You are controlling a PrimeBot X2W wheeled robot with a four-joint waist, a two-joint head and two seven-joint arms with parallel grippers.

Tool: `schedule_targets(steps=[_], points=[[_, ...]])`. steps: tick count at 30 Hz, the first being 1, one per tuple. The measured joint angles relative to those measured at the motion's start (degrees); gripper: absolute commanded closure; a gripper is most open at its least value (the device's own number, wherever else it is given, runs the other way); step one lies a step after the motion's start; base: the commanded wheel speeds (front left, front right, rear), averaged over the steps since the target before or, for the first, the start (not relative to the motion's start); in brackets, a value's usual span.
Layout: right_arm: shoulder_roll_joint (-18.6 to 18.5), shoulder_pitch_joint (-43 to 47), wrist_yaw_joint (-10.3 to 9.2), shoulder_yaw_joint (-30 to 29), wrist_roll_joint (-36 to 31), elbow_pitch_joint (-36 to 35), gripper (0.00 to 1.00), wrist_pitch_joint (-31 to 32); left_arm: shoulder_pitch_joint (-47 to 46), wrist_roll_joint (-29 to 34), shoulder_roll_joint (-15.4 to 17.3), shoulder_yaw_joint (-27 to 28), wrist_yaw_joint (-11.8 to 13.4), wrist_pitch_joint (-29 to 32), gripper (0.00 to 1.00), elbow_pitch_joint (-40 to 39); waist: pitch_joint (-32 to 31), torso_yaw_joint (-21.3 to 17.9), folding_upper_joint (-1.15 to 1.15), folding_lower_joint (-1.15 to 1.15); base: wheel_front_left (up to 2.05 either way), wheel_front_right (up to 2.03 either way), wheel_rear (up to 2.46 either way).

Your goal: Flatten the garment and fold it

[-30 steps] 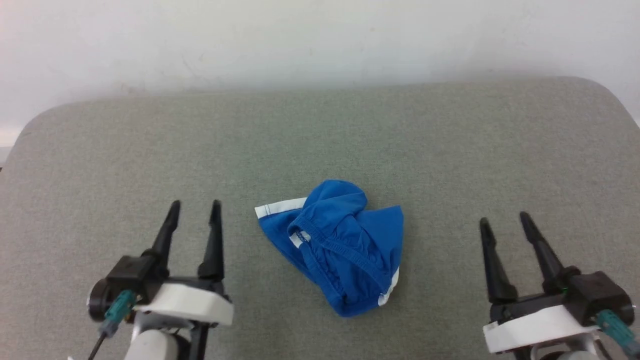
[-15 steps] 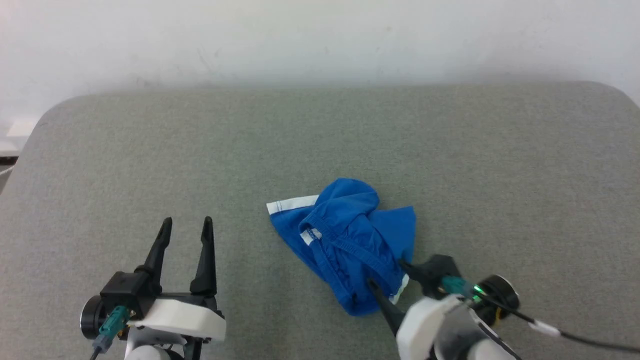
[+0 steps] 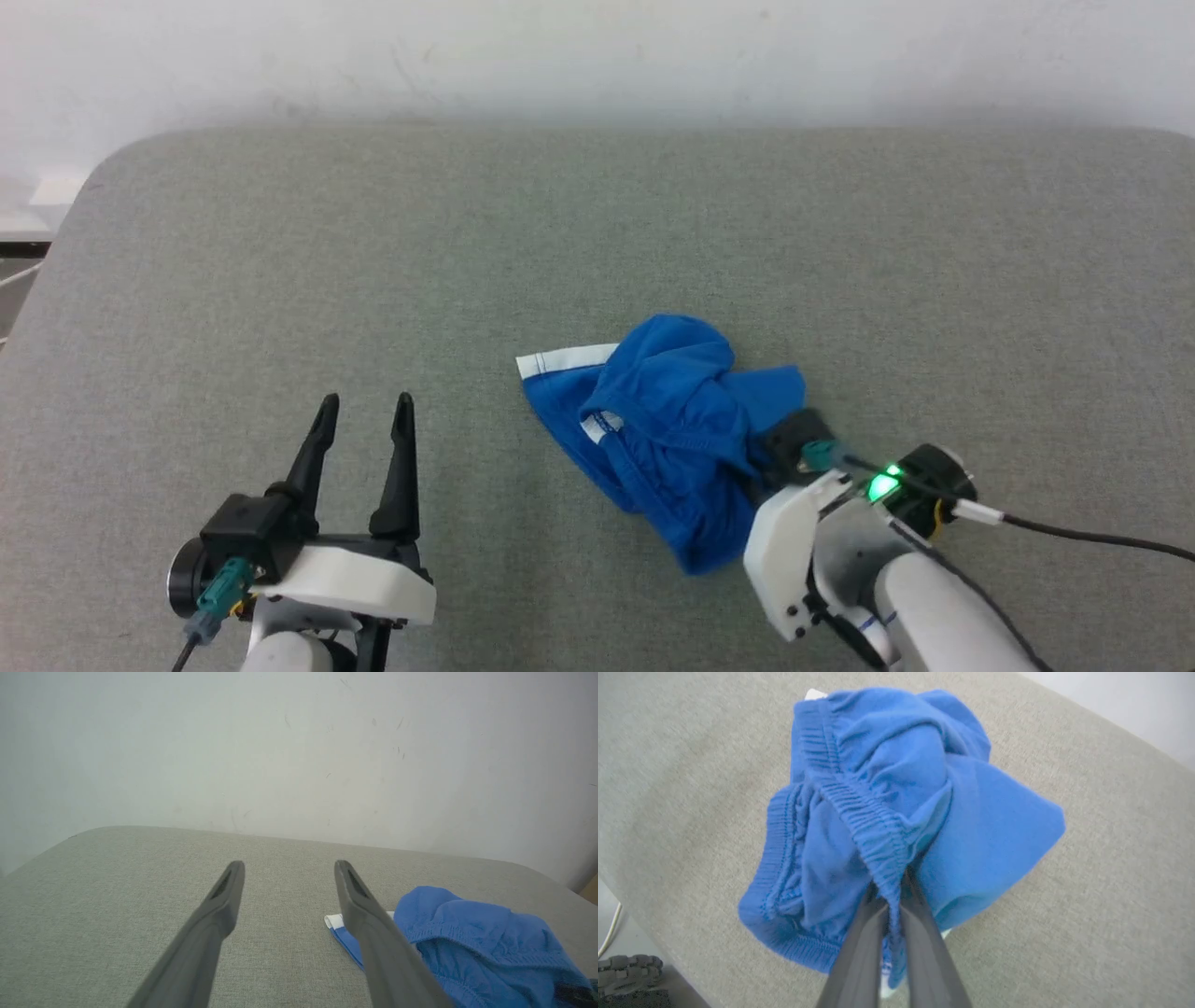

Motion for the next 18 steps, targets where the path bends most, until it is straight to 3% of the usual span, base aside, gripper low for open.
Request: schedule_targets(steps=[6, 18], points=[[0.87, -0.06, 0.00, -8.47, 0.07, -2.53, 1.00, -5.25, -0.01, 0.02, -0.34, 0.63, -0.02, 0.00, 0.00, 0.00, -0.12, -0.62, 0.00, 0.00, 0.00, 0.00, 0.00], [2.11, 9.38, 0.00, -37.13, 1.80, -0.70, 1.00, -4.95, -0.01, 0.52, -1.33, 0.77, -0.55, 0.00, 0.00, 0.00, 0.02, -1.53, 0.00, 0.00, 0.00, 0.00, 0.00]])
